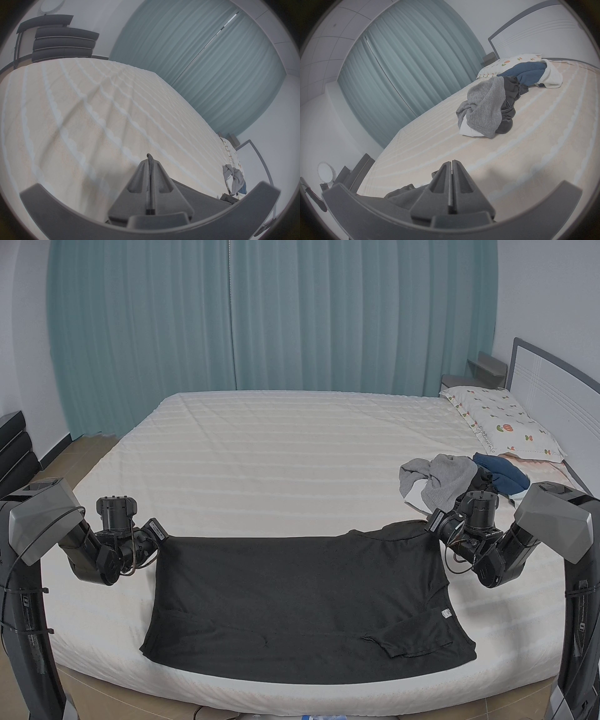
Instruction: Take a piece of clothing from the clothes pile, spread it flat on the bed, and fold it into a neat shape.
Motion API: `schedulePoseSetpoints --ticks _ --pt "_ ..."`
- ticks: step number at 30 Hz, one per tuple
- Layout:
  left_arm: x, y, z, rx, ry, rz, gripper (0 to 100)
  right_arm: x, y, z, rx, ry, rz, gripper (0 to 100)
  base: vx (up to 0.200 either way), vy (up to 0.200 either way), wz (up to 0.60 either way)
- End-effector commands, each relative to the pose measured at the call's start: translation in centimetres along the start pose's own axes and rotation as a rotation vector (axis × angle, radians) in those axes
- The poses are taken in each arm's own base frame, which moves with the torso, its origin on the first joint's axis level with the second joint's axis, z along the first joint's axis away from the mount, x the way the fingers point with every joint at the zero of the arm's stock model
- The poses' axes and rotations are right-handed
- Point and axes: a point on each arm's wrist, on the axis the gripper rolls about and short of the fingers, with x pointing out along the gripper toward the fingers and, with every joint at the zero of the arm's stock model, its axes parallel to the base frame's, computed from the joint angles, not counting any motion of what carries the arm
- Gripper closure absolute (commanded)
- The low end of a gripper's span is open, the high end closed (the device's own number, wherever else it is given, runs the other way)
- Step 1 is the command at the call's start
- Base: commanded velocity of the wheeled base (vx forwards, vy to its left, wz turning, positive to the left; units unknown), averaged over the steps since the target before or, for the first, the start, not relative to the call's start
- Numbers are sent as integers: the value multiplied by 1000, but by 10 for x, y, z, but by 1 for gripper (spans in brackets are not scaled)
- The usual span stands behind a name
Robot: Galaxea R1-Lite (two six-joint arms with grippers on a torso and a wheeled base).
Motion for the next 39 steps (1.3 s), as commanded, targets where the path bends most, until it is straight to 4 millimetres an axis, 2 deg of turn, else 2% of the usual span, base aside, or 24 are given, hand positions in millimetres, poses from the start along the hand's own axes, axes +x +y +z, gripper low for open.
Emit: schedulePoseSetpoints --ticks 1,12,21,29,35,39 --pt "1 0 -1 9 3 0 100 -5 -5 0 0 18 -14 100 0 0 0" --pt "-8 10 -14 136 51 31 100 -20 -14 -14 -6 128 -6 100 0 0 0" --pt "-16 16 -21 210 89 45 100 -36 -16 -18 -6 252 -21 100 0 0 0" --pt "-26 24 -26 315 122 61 100 -43 -24 -19 -7 277 -49 100 0 0 0" --pt "-36 29 -29 394 144 70 100 -60 -28 -13 7 309 -25 100 0 0 0" --pt "-41 37 -35 467 175 85 100 -70 -32 -21 1 348 -27 100 0 0 0"
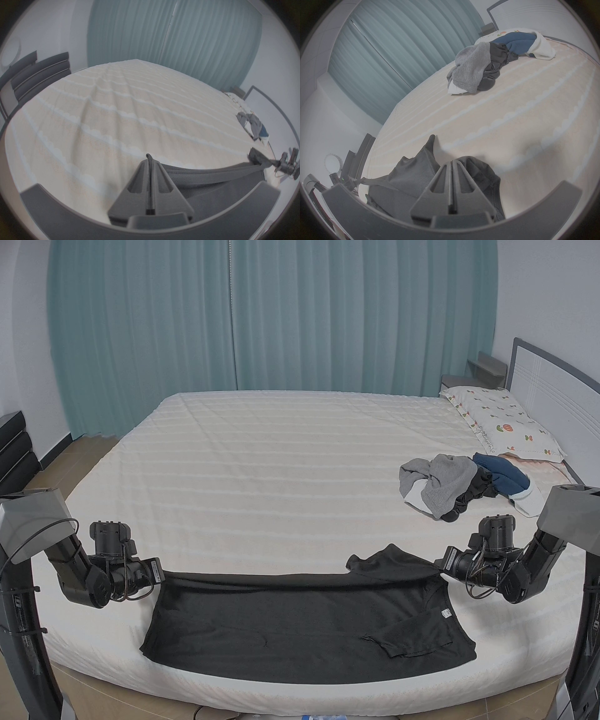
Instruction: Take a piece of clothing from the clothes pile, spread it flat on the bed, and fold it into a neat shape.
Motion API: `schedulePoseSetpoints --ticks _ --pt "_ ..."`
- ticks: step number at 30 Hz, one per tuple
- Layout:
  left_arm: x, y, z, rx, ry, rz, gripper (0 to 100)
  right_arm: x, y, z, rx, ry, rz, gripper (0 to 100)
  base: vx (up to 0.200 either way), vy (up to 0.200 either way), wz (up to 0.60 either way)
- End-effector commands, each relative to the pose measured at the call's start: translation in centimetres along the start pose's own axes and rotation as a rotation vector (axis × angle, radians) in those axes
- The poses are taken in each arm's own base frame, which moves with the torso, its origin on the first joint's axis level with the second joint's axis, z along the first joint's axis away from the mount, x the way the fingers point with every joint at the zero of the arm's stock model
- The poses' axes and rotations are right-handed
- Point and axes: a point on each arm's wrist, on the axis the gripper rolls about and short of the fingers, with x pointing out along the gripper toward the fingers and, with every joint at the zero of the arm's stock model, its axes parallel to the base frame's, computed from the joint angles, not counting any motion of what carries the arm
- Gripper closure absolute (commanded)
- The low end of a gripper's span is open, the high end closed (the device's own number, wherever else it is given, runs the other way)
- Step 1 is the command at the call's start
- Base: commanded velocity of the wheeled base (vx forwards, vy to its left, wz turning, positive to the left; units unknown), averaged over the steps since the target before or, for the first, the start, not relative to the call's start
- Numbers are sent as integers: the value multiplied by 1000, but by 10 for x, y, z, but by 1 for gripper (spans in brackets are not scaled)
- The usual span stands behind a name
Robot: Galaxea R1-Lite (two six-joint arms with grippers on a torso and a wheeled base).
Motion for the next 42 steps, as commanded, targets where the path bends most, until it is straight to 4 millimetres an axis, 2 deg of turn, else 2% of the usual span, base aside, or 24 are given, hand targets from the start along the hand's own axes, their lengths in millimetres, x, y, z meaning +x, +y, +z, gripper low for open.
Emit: schedulePoseSetpoints --ticks 1,14,24,29,30,32,42 --pt "-6 5 -9 47 32 11 100 -11 -3 -7 -10 25 -6 100 0 0 0" --pt "-19 11 -37 223 138 19 100 -25 -15 -33 -103 144 -7 100 0 0 0" --pt "-26 13 -48 287 188 18 100 -33 -23 -39 -149 174 -28 100 0 0 0" --pt "-27 13 -49 301 191 17 100 -39 -22 -34 -169 152 -24 100 0 0 0" --pt "-28 13 -49 301 190 17 100 -45 -21 -28 -169 130 -22 100 0 0 0" --pt "-29 13 -48 301 190 17 100 -49 -20 -31 -169 145 -19 100 0 0 0" --pt "-30 15 -57 329 225 21 100 -40 -32 -51 -194 220 -46 100 0 0 0"
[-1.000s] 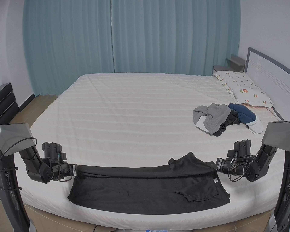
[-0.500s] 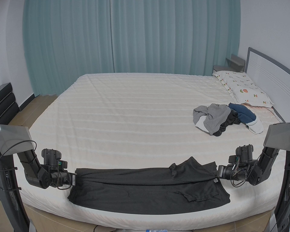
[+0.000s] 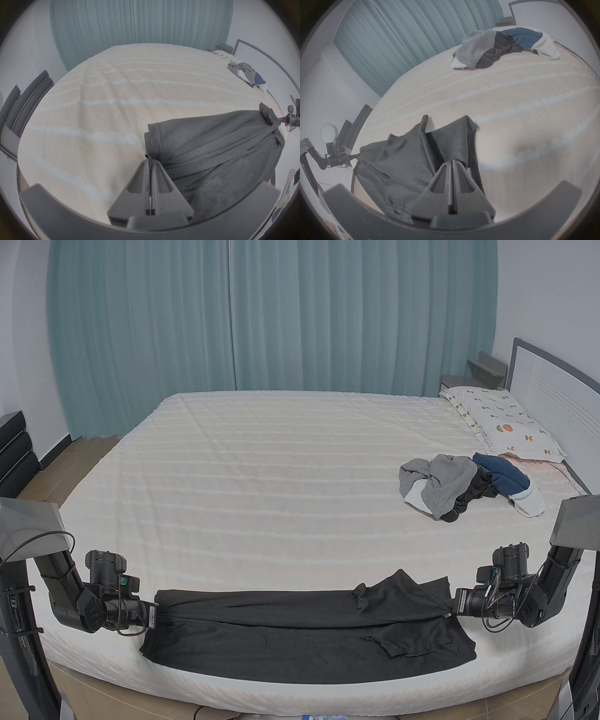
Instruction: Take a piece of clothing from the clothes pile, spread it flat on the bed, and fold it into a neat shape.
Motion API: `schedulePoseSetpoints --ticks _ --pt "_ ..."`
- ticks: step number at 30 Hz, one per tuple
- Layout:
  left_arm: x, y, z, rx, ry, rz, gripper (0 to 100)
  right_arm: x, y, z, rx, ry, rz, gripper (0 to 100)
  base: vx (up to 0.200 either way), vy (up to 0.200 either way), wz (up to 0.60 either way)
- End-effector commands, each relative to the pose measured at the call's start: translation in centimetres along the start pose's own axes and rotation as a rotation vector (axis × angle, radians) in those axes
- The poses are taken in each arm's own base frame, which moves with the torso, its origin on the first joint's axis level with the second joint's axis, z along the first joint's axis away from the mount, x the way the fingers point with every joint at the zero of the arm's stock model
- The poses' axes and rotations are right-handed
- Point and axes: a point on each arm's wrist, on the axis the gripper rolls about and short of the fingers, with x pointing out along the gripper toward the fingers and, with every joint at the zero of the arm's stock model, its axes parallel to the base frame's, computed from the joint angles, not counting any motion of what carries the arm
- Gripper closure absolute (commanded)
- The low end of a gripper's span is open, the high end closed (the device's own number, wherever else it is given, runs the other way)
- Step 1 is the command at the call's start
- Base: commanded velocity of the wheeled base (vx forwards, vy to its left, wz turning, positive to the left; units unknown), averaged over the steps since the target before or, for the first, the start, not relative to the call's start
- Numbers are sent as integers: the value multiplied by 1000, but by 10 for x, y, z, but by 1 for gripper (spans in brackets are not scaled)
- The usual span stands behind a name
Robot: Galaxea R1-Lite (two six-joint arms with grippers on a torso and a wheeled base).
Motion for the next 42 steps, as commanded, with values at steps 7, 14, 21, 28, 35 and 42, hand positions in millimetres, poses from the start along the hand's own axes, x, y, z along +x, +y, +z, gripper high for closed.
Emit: schedulePoseSetpoints --ticks 7,14,21,28,35,42 --pt "1 -1 -6 5 25 1 0 13 -4 -13 2 54 -8 0 0 0 0" --pt "-1 -2 -5 8 19 -1 0 4 3 -4 14 6 28 0 0 0 0" --pt "-10 8 6 -21 -35 15 0 -8 10 12 103 -58 65 0 0 0 0" --pt "-27 18 14 -50 -68 -28 0 -1 8 20 261 -85 78 0 0 0 0" --pt "-40 26 26 -101 -57 -101 0 9 3 27 403 -95 111 0 0 0 0" --pt "-30 17 48 -291 -88 -191 0 22 1 29 549 -98 130 0 0 0 0"
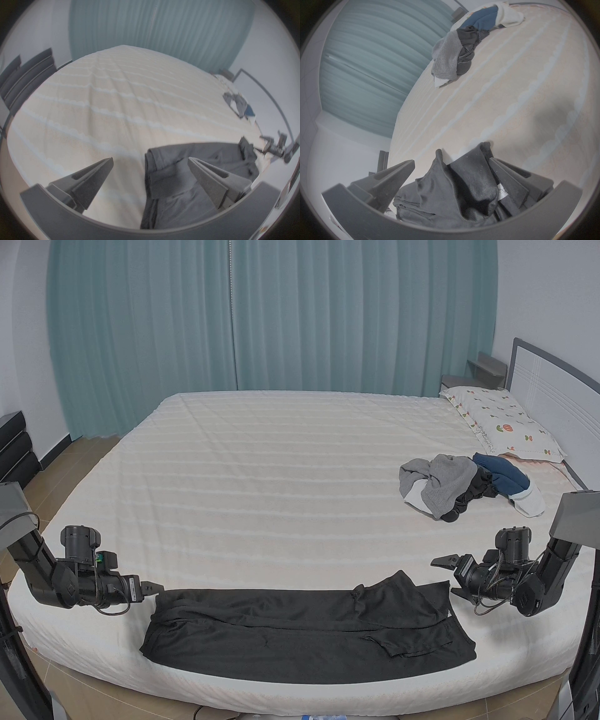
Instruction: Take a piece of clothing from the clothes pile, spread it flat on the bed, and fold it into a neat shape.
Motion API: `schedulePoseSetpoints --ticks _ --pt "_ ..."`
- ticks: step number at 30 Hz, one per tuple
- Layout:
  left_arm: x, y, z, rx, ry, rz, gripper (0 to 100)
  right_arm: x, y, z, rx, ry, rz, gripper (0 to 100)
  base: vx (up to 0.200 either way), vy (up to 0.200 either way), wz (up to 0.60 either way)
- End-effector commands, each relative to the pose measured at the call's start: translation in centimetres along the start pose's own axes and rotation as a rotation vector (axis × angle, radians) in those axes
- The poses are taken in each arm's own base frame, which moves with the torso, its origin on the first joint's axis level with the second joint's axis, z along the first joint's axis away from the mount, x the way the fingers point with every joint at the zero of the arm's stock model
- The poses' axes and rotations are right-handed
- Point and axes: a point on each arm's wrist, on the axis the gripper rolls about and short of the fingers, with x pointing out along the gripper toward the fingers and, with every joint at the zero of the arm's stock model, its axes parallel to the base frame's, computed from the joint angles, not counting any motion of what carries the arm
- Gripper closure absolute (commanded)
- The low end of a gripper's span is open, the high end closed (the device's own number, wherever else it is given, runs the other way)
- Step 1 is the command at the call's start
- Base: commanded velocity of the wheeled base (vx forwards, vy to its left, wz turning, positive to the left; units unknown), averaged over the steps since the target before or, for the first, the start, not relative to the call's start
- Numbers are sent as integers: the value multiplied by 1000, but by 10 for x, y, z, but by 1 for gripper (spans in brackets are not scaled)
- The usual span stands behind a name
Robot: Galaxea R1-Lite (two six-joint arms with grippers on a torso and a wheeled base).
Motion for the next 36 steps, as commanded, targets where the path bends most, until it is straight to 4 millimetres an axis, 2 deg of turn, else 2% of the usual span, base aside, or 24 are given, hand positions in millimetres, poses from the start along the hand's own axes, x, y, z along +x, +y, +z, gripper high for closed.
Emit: schedulePoseSetpoints --ticks 1,8,17,18,23,28,36 --pt "13 -14 14 -70 -25 -56 0 13 -6 -2 37 11 -5 0 0 0 0" --pt "46 -20 7 -168 40 -75 0 13 -8 -2 45 12 -10 0 0 0 0" --pt "63 -18 -1 -214 79 -56 0 15 -11 -3 45 11 -11 0 0 0 0" --pt "65 -19 -1 -221 83 -58 100 15 -10 -3 44 9 -9 0 0 0 0" --pt "69 -20 0 -241 74 -30 100 14 -11 -3 42 1 -4 0 0 0 0" --pt "71 -19 11 -285 7 71 100 15 -10 -3 40 0 -1 0 0 0 0" --pt "71 -19 12 -273 -19 127 100 16 -9 -1 37 -5 4 0 0 0 0"
